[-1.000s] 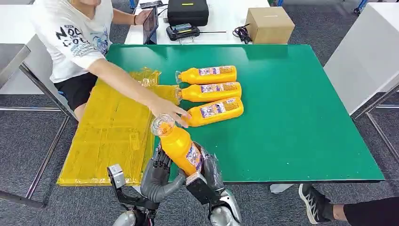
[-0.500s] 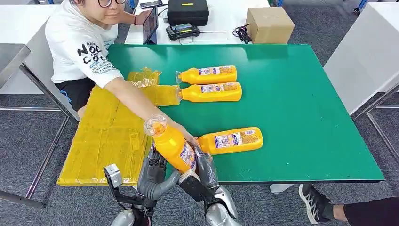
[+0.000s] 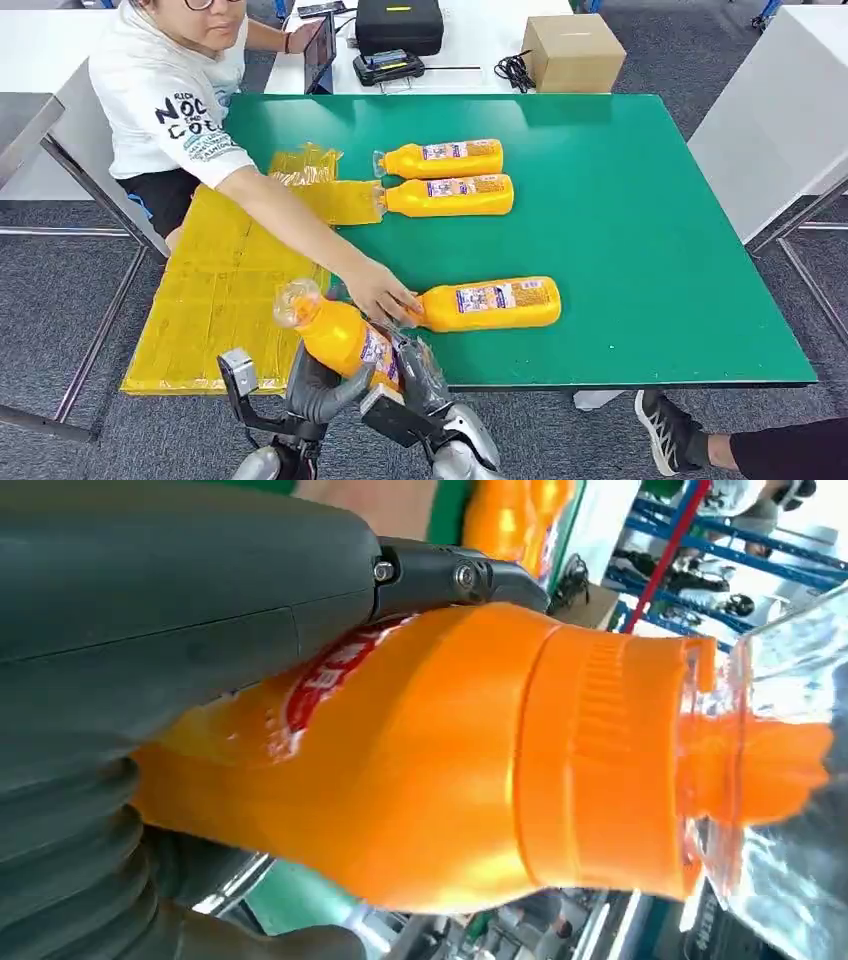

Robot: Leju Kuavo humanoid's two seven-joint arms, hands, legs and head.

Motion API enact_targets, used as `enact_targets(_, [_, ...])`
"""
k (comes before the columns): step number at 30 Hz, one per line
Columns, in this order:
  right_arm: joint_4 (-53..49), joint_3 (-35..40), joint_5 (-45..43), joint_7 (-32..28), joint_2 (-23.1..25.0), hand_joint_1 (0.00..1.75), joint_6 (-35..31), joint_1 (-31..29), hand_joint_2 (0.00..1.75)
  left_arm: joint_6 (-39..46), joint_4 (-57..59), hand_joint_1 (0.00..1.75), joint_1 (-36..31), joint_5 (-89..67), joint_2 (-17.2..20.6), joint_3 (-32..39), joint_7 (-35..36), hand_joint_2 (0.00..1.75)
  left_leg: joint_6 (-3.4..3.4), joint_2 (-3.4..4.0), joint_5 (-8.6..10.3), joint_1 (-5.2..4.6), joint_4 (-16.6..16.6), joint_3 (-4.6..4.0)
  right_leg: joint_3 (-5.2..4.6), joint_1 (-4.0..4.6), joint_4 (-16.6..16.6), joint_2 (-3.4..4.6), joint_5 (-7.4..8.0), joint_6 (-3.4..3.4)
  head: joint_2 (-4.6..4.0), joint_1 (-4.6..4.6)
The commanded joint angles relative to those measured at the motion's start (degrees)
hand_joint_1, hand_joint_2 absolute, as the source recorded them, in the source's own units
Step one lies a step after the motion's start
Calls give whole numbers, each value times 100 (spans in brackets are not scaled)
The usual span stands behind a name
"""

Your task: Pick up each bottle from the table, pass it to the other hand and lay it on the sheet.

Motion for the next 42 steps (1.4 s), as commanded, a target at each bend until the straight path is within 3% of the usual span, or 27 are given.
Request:
enact_targets(1, [676, 853, 257, 69, -105, 175, 292, -89, 175, -142, 420, 0, -372, 56, -59, -166, 119, 175, -12, -7, -9, 15, -2, 28, 36, 16, -11, -11, -10, -15, 0, 0])
enact_targets(6, [704, 1018, 334, 58, -95, 175, 484, -116, 175, -212, 400, 0, -394, 34, -85, -142, 61, 175, -10, -8, -8, 13, -1, 25, 32, 14, -9, -11, -9, -12, 0, 0])
enact_targets(7, [703, 1017, 332, 62, -95, 175, 482, -113, 175, -221, 396, 7, -393, 47, -91, -128, 51, 175, -6, -6, -3, 5, -2, 14, 17, 6, -5, -8, -5, -8, 0, -2])
enact_targets(8, [711, 1034, 322, 68, -88, 175, 532, -117, 175, -226, 349, 101, -382, 91, -127, -70, -6, 175, -9, -8, -7, 10, -1, 22, 28, 11, -6, -11, -9, -12, 0, 0])
enact_targets(9, [711, 1039, 315, 67, -93, 175, 551, -117, 175, -281, 307, 175, -370, 150, -139, -46, -47, 175, -6, -6, -3, 8, 0, 13, 17, 8, -4, -9, -6, -9, 0, 0])
enact_targets(23, [483, 909, 234, 163, -155, 175, 499, -80, 175, -396, -169, 175, -243, 392, -183, 61, -164, 175, -7, -10, -4, 9, 4, 9, 12, 9, -1, -13, -8, -9, 0, -2])
enact_targets(24, [422, 832, 211, 219, -153, 164, 427, -50, 175, -355, -237, 175, -219, 390, -186, 84, -196, 175, -10, -14, -9, 15, 8, 18, 25, 16, -2, -18, -13, -14, 0, 0])
enact_targets(25, [398, 810, 225, 247, -157, 164, 372, -46, 175, -347, -263, 175, -213, 393, -184, 94, -201, 175, -7, -13, -5, 11, 5, 11, 17, 12, -3, -16, -9, -10, 0, 0])
enact_targets(26, [334, 730, 222, 323, -159, 124, 270, -26, 175, -318, -312, 175, -195, 401, -185, 126, -208, 175, -11, -14, -10, 16, 8, 20, 28, 17, -3, -18, -14, -15, 0, -2])
enact_targets(28, [327, 727, 222, 323, -160, 124, 273, -38, 175, -317, -317, 175, -198, 401, -180, 130, -208, 175, -11, -13, -10, 16, 9, 18, 26, 18, -2, -17, -13, -14, 0, -2])
enact_targets(29, [327, 727, 222, 323, -160, 12, 273, -38, 175, -317, -317, 175, -198, 401, -180, 130, -208, 175, -7, -11, -3, 8, 4, 9, 12, 8, -1, -14, -8, -9, 0, -2])
enact_targets(30, [242, 590, 195, 414, -136, 0, 88, 14, 175, -206, -372, 175, -161, 396, -206, 197, -230, 175, -11, -12, -10, 15, 7, 19, 25, 16, -3, -17, -13, -14, 0, -2])
enact_targets(42, [202, 584, 196, 425, -135, 0, 97, 18, 175, -210, -402, 175, -145, 398, -195, 200, -229, 175, -6, -4, -3, 6, 1, 10, 10, 7, -2, -7, -6, -8, 0, -2])
